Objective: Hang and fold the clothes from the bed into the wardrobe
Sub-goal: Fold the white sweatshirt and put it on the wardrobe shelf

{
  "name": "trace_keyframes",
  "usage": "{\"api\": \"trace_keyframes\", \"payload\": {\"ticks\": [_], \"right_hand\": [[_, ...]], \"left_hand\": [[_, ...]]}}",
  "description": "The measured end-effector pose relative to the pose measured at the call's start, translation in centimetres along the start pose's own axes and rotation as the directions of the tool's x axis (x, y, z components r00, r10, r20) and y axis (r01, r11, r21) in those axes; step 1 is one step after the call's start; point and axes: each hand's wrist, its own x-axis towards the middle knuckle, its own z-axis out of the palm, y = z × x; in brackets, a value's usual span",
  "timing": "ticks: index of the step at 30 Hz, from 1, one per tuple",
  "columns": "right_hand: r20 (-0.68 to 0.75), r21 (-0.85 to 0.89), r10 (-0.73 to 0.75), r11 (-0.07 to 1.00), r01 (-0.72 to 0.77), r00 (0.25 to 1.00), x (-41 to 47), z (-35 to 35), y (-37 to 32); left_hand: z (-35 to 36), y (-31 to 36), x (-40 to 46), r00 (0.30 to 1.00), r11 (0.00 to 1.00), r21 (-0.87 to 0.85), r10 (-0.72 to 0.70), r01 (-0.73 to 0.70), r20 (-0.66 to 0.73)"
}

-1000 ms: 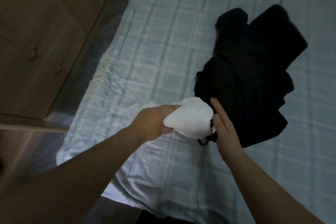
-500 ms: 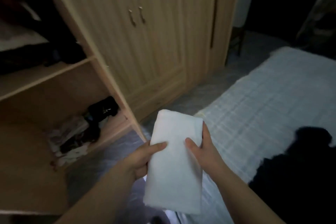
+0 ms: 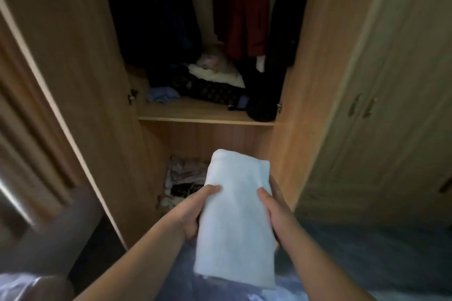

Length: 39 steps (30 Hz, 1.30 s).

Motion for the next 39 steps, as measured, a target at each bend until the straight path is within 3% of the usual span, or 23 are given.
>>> {"api": "trace_keyframes", "payload": {"ticks": [5,11,18,23,28,31,35,39], "right_hand": [[0.207,-0.001,0.149,0.988,-0.152,0.967,10.2,7.8,-3.1],[0.245,0.155,0.199,0.958,-0.241,0.949,21.1,14.0,-4.9],[0.275,0.233,0.223,0.928,-0.290,0.935,31.0,17.1,-5.9],[0.292,0.183,0.200,0.948,-0.260,0.935,40.1,17.6,-6.7],[0.317,0.230,0.365,0.866,-0.444,0.875,49.9,17.4,-8.4],[0.289,0.232,0.283,0.906,-0.354,0.914,56.2,16.7,-10.3],[0.210,0.047,0.139,0.987,-0.152,0.968,63.1,16.6,-13.1],[0.083,-0.185,-0.057,0.980,0.071,0.995,69.2,17.1,-12.1]], "left_hand": [[-8.6,8.9,4.7,0.993,0.990,-0.111,0.075,-0.085,-0.088],[-15.5,16.5,10.0,0.989,0.984,-0.153,0.074,-0.094,-0.132],[-19.2,21.3,17.0,0.990,0.967,-0.243,0.038,-0.070,-0.135],[-20.2,25.5,22.9,0.987,0.957,-0.265,0.084,-0.118,-0.138],[-20.4,29.4,31.4,0.944,0.908,-0.339,0.146,-0.247,-0.297],[-19.9,31.9,36.8,0.917,0.828,-0.454,0.166,-0.330,-0.362],[-20.6,34.7,42.6,0.906,0.748,-0.540,0.196,-0.385,-0.375],[-21.6,37.5,47.1,0.824,0.776,-0.440,0.173,-0.451,-0.540]]}}
